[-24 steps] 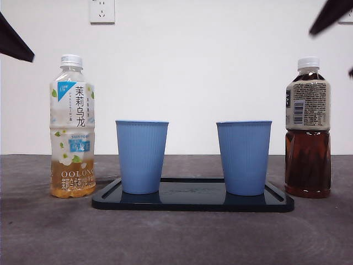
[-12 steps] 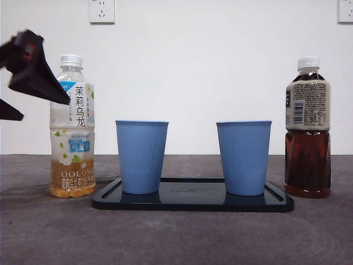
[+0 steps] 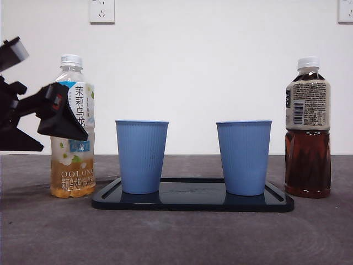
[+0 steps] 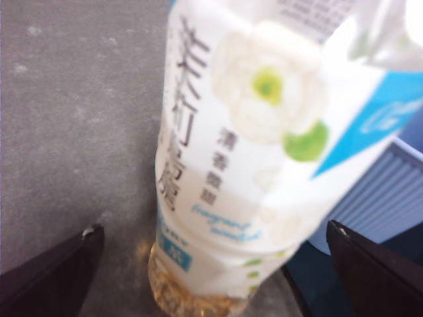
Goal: Pour the drink into the cup
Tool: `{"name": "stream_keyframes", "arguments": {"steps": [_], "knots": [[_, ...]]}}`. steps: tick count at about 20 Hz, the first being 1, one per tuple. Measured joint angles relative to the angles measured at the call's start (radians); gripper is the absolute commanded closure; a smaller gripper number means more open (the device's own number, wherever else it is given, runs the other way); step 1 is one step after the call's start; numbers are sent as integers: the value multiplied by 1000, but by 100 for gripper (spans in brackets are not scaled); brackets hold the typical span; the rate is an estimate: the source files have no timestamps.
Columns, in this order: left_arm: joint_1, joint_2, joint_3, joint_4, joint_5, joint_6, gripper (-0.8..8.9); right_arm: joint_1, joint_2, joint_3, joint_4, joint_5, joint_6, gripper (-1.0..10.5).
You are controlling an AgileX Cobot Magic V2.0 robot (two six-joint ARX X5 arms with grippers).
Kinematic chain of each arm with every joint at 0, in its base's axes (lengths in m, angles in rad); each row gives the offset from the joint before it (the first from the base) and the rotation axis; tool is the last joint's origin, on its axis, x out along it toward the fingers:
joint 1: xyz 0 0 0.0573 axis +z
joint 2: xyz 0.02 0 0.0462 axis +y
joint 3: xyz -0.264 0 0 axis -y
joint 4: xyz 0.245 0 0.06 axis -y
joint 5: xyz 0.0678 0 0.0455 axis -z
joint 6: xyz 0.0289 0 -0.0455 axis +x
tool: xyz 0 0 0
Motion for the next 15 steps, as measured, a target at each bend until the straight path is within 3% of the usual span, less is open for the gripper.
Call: {"name": "stream_keyframes", "arguments": {"steps": [9, 13, 15], "knots": [[0, 160, 0, 237, 0, 0, 203, 0, 0, 0, 1, 9, -21, 569], [0, 198, 0, 275, 2, 0, 428, 0, 0, 0, 1, 29, -26, 569], [-6, 203, 0, 279, 10, 0, 487, 0, 0, 0, 1, 29, -26, 569]]}}
